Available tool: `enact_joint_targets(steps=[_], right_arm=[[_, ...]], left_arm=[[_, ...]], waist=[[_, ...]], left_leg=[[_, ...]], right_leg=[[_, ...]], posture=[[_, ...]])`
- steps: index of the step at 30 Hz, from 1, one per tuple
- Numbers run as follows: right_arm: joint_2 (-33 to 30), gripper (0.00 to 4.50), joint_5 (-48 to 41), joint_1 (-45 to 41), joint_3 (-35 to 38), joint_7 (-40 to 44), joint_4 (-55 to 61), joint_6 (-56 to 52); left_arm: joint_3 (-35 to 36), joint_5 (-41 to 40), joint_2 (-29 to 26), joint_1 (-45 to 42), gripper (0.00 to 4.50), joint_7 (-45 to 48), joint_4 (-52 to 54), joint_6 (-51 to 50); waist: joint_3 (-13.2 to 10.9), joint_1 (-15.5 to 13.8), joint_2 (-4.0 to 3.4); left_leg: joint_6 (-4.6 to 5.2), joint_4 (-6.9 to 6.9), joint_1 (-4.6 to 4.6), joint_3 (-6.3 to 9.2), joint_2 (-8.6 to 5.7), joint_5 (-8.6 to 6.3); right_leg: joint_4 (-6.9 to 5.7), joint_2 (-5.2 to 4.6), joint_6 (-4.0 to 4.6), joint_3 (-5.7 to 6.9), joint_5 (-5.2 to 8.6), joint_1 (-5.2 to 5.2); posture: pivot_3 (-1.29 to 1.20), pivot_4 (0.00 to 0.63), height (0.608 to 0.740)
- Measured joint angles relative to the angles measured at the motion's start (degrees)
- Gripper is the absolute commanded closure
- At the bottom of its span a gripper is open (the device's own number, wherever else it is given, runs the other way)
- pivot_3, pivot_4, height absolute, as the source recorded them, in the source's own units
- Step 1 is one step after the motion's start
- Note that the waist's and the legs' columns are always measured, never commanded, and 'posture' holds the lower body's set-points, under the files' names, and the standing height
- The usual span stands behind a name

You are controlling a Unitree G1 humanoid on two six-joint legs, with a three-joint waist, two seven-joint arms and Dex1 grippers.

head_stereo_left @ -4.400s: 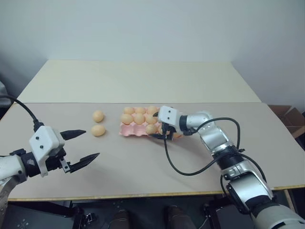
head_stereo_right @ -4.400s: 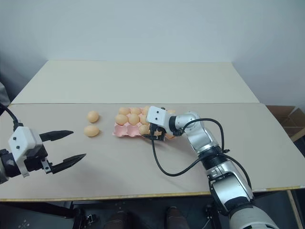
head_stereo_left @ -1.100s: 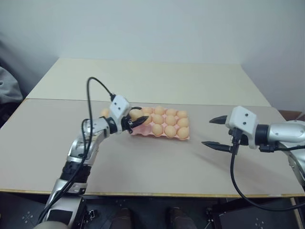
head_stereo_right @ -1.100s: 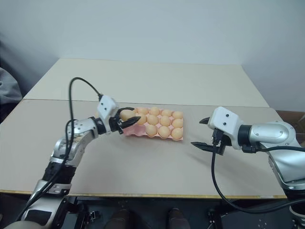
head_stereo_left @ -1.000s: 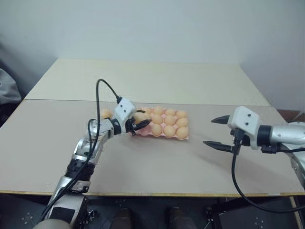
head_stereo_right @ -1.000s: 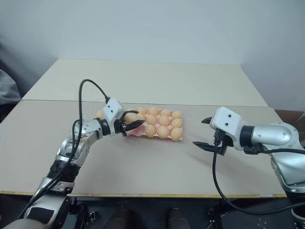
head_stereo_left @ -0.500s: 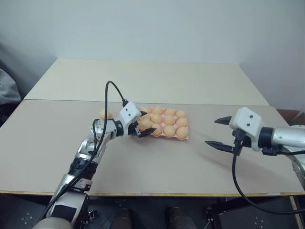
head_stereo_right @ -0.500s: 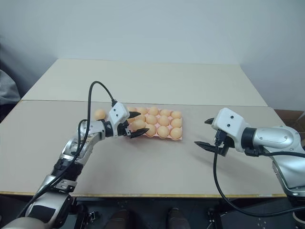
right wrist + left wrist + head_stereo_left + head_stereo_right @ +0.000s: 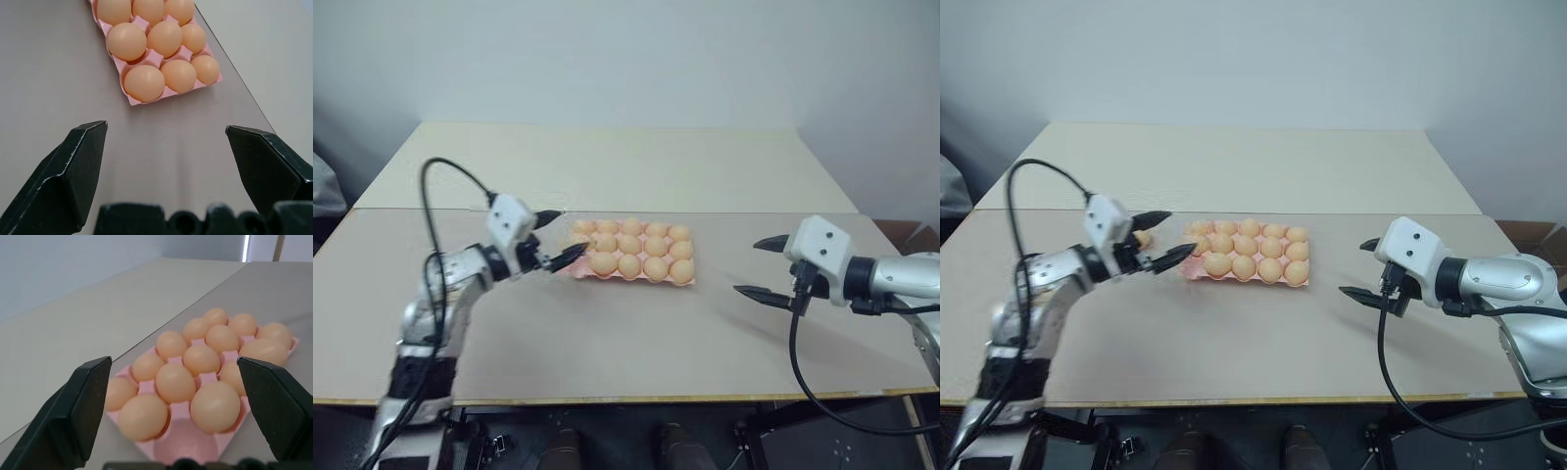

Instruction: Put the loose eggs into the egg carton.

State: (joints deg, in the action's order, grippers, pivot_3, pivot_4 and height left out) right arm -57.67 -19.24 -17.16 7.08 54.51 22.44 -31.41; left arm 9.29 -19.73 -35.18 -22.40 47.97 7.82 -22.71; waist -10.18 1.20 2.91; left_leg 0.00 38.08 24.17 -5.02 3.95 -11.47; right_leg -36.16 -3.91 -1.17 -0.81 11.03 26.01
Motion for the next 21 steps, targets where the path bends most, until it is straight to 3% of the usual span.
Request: enact_joint_targets(steps=[4,12,16,21], right_arm=[[-0.06,0.00,-0.05,-0.27,-0.07,0.83,-0.89,0.39],[0.22,0.00,0.09,-5.25,-3.60,3.75,-4.52,2.79],[0.28,0.00,0.40,-6.58,-4.69,5.14,-6.09,3.66],[0.28,0.00,0.57,-7.34,-5.77,6.38,-7.04,4.27]], left_arm=[[10.20,-3.55,-8.06,12.82,0.03,2.45,7.25,-4.29],[33.80,-9.46,-12.50,32.09,0.03,2.69,18.10,-13.33],[39.71,-9.79,-12.40,37.99,0.03,1.98,21.12,-16.15],[41.02,-9.91,-11.78,38.75,0.03,-0.60,21.54,-17.31]], waist=[[0.00,0.04,0.00],[0.00,-0.41,0.00],[0.00,-0.62,-0.01],[0.00,-0.64,-0.01]], left_leg=[[0.00,-0.02,-0.01,-0.03,0.03,0.00],[-0.01,-0.04,0.00,-0.14,0.00,-0.01],[-0.02,-0.04,-0.02,-0.15,0.00,-0.01],[-0.04,-0.04,-0.02,-0.16,0.00,-0.02]], right_leg=[[0.00,-0.03,-0.04,0.03,0.04,0.03],[0.08,-0.18,0.24,0.09,0.31,0.07],[0.05,-0.19,0.25,0.11,0.32,0.08],[0.06,-0.19,0.25,0.10,0.32,0.08]], posture=[[0.00,0.150,0.740],[0.00,0.150,0.740],[0.00,0.150,0.740],[0.00,0.150,0.740]])
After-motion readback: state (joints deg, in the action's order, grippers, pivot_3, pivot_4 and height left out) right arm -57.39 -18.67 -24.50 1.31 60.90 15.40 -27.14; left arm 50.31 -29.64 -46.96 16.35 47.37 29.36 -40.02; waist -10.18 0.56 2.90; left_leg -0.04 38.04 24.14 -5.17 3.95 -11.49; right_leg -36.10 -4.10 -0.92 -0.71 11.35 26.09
